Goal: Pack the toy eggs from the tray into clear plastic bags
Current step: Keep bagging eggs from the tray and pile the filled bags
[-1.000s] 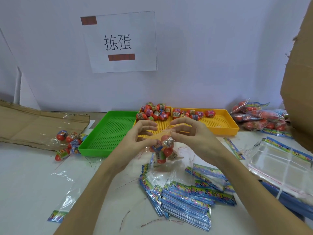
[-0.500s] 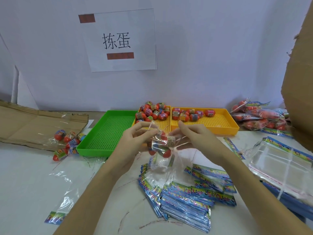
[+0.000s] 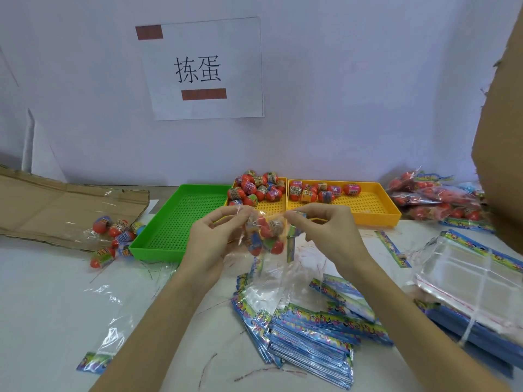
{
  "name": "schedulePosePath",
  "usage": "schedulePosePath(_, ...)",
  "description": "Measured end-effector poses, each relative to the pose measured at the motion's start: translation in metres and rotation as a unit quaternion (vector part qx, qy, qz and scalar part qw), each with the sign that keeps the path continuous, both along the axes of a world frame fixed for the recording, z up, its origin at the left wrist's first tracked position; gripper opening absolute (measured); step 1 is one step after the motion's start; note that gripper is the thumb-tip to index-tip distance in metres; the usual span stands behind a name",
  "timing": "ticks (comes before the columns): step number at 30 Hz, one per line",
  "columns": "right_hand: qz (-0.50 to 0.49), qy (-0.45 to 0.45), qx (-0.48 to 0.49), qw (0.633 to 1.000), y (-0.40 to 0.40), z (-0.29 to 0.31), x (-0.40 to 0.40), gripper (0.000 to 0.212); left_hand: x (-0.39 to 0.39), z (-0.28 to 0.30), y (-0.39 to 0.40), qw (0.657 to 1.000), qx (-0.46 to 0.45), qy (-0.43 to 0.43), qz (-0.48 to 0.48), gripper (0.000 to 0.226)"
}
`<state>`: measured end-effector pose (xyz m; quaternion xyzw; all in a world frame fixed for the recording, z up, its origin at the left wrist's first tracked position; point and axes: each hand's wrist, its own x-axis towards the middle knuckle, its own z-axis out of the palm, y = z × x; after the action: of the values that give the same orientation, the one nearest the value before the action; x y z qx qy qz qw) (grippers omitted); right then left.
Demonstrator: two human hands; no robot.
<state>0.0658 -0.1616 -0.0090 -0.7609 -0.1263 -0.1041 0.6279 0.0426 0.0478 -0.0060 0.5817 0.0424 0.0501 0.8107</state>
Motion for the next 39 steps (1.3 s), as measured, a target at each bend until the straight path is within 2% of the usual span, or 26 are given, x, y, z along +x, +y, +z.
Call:
schedulePosePath(4,-0.005,0.032,0.043,0.999,0.003,0.003,-0.003,0.012,0.002,0.003,0.004,0.998,-0.049,0.022,-0.017,0.038)
schedulePosePath(7,-0.007,0.062,0.078,0.995,0.008,0.007,-0.005,0.012,0.005,0.004,0.003,0.992,-0.111,0.043,-0.046,0.024)
schedulePosePath(10,-0.006,0.052,0.090,0.995,0.011,0.007,-0.007,0.015,0.006,0.003,0.000,0.984,-0.157,0.050,-0.066,0.011)
schedulePosePath(12,0.016,0.046,0.085,0.995,0.012,0.006,-0.006,0.020,0.007,0.001,-0.001,0.986,-0.151,0.047,-0.052,0.015)
schedulePosePath(15,0.095,0.098,0.066,0.988,0.008,0.005,-0.004,0.032,0.007,0.000,0.001,0.986,-0.159,0.043,0.012,0.028)
schedulePosePath(17,0.133,0.115,0.026,0.984,0.006,0.003,-0.003,0.032,0.008,-0.003,0.003,0.989,-0.140,0.012,0.056,0.030)
schedulePosePath(19,0.121,0.095,0.024,0.988,0.006,0.001,-0.004,0.024,0.008,-0.005,0.003,0.991,-0.114,-0.032,0.069,0.025)
schedulePosePath(22,0.055,0.061,0.079,0.993,0.008,-0.001,-0.001,0.019,0.005,-0.001,0.001,0.991,-0.111,-0.079,-0.002,0.034)
schedulePosePath(24,0.029,0.041,0.102,0.994,0.005,-0.001,0.003,0.020,0.002,0.002,-0.001,0.989,-0.100,-0.081,-0.068,0.043)
schedulePosePath(26,0.021,0.034,0.115,0.993,0.001,-0.001,0.005,0.019,0.001,0.001,-0.004,0.993,-0.051,-0.061,-0.090,0.048)
schedulePosePath(31,0.044,0.039,0.083,0.995,-0.001,-0.005,0.005,0.013,-0.001,-0.006,-0.008,0.992,0.048,-0.043,-0.105,0.049)
schedulePosePath(35,0.037,0.024,0.051,0.998,-0.002,-0.003,0.006,0.012,0.000,-0.007,-0.005,0.992,0.061,-0.066,-0.094,0.048)
schedulePosePath(39,0.031,0.023,0.076,0.996,-0.007,0.002,0.007,0.006,0.003,-0.003,0.004,0.989,0.089,-0.076,-0.094,0.055)
